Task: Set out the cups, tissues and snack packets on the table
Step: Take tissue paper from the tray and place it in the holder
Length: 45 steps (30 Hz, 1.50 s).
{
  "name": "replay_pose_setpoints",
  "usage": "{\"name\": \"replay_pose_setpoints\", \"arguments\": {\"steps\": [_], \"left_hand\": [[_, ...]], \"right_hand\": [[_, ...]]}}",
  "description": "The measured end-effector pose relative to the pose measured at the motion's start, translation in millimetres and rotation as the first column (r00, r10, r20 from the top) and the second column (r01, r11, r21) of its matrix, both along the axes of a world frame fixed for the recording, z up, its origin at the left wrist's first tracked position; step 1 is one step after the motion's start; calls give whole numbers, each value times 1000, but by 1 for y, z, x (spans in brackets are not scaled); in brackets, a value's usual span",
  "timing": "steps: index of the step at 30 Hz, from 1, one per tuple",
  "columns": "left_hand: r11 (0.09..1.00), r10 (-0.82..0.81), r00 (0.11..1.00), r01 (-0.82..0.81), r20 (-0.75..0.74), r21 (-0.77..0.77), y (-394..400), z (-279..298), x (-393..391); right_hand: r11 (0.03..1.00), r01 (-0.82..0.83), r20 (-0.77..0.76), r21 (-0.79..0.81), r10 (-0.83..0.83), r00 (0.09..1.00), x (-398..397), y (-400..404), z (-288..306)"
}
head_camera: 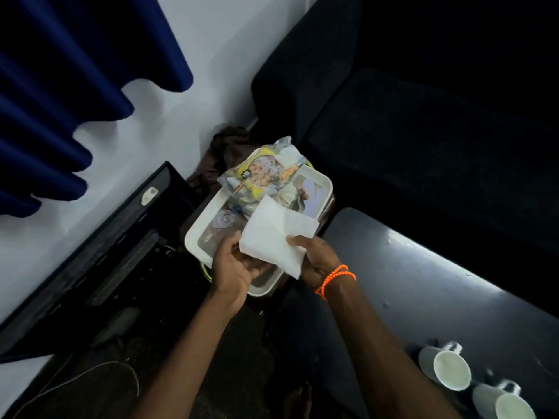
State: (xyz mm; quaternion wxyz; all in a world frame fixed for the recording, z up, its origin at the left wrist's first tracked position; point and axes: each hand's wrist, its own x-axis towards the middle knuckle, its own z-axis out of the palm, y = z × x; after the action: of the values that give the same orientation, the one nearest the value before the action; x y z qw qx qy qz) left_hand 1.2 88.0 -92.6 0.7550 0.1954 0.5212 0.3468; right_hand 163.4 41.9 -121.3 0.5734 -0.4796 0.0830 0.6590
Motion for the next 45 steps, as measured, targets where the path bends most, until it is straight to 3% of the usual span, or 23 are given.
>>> {"name": "replay_pose_setpoints", "arguments": {"steps": [4,8,10,14,17,22,26,29,31,35,41,45], "left_hand": [[946,-281,958,267,-51,-185,-33,-3,26],[788,-609,789,593,-73,-165,-93,6,86],[714,-700,695,679,-163,-170,-133,9,117],[634,-767,577,749,-282,-191,-215,10,167],[564,-779,472,816,-413,-131,-283,14,197],[255,-749,209,967,-629,18,-400,31,242],[57,-760,134,989,-636,140,-470,39,269],[-149,-720,-39,984,-693,99,-505,33,285],[-209,-739,-131,977,-660,40,-525,27,294],[-184,-825,-158,983,-543,-8,-545,18,316],[156,-967,101,960,-235,-231,-542,6,344],[206,-974,155,913,-168,-353,-525,-3,356]], "right_hand": [[999,-51,239,3,49,970,50,-74,5],[993,-115,390,-35,120,913,88,-157,12],[992,-76,448,-101,114,887,102,-202,14],[971,95,491,-219,25,871,123,-298,22],[928,186,653,-323,76,754,130,-365,34],[839,391,844,-378,139,518,125,-458,55],[788,511,863,-343,49,504,132,-520,64],[748,549,856,-373,49,515,147,-560,64],[730,545,854,-412,101,511,161,-581,61],[710,459,802,-535,255,540,195,-602,56],[662,162,612,-732,534,583,249,-588,48],[547,-58,431,-835,716,549,274,-569,37]]}}
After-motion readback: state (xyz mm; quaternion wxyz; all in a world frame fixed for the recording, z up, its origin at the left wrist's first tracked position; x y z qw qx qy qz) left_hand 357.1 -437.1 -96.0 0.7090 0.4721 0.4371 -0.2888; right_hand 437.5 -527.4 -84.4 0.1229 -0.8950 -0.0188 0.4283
